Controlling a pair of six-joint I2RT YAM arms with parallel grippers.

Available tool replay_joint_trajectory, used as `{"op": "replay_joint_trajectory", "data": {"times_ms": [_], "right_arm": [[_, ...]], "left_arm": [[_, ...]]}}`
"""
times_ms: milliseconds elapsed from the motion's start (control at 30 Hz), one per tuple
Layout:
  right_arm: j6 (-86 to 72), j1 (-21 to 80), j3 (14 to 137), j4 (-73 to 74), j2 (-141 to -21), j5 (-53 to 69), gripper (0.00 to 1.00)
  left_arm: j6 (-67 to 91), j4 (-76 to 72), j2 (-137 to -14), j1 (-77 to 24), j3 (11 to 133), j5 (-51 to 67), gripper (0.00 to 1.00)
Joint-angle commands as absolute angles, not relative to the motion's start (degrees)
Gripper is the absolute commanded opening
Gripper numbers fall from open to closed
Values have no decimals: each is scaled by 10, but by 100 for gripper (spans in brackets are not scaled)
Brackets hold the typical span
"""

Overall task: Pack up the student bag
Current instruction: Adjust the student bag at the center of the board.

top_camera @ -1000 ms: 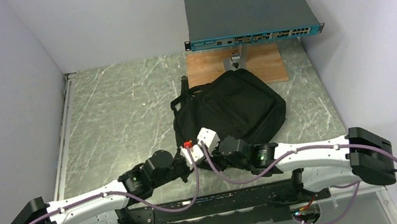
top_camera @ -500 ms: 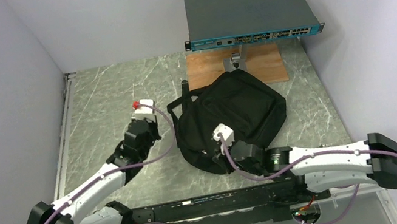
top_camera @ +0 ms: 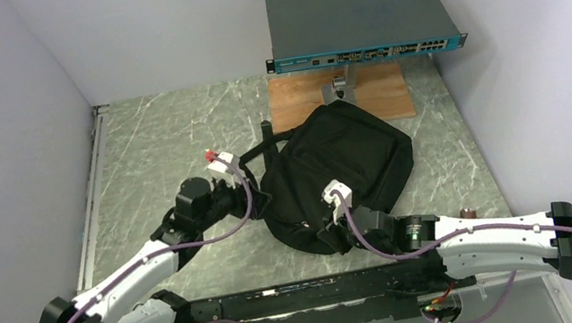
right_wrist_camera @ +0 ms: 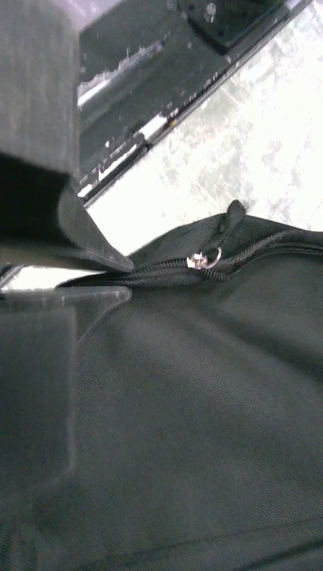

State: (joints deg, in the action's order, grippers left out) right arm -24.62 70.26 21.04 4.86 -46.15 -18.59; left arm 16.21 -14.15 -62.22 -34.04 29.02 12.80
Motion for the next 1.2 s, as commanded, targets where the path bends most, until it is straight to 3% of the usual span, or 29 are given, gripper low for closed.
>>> {"op": "replay_joint_trajectory", "data": {"times_ms": [0, 133, 333, 400, 467, 533, 667, 767, 867, 967, 1100, 1167], "right_arm": [[-247, 703, 233, 70, -459, -156, 27], [-233, 703, 268, 90, -484, -119, 54], [-262, 690, 309, 88, -515, -114, 65], [-279, 683, 320, 101, -519, -126, 68], [-294, 674, 328, 119, -519, -140, 69], [-300, 663, 334, 135, -514, -146, 70], [-304, 640, 341, 154, -497, -128, 71], [-292, 625, 349, 139, -498, -113, 81], [-276, 615, 374, 117, -525, -105, 86], [-259, 613, 401, 87, -571, -92, 86], [-273, 612, 414, 54, -640, -117, 78], [-289, 611, 409, 31, -660, -151, 65]], "left_arm": [[327, -89, -545, -343, 251, 148, 79], [391, -46, -548, -343, 256, 127, 84], [420, -129, -653, -343, 283, 214, 79], [406, -128, -697, -342, 321, 242, 66], [393, -148, -724, -342, 346, 286, 44], [388, -156, -731, -342, 373, 314, 30], [399, -226, -717, -355, 394, 364, 21], [385, -165, -719, -369, 432, 368, 23], [380, -77, -732, -372, 457, 352, 42], [378, -71, -724, -373, 438, 330, 50], [384, -94, -709, -372, 416, 322, 45], [384, -90, -705, -372, 418, 314, 43]]}}
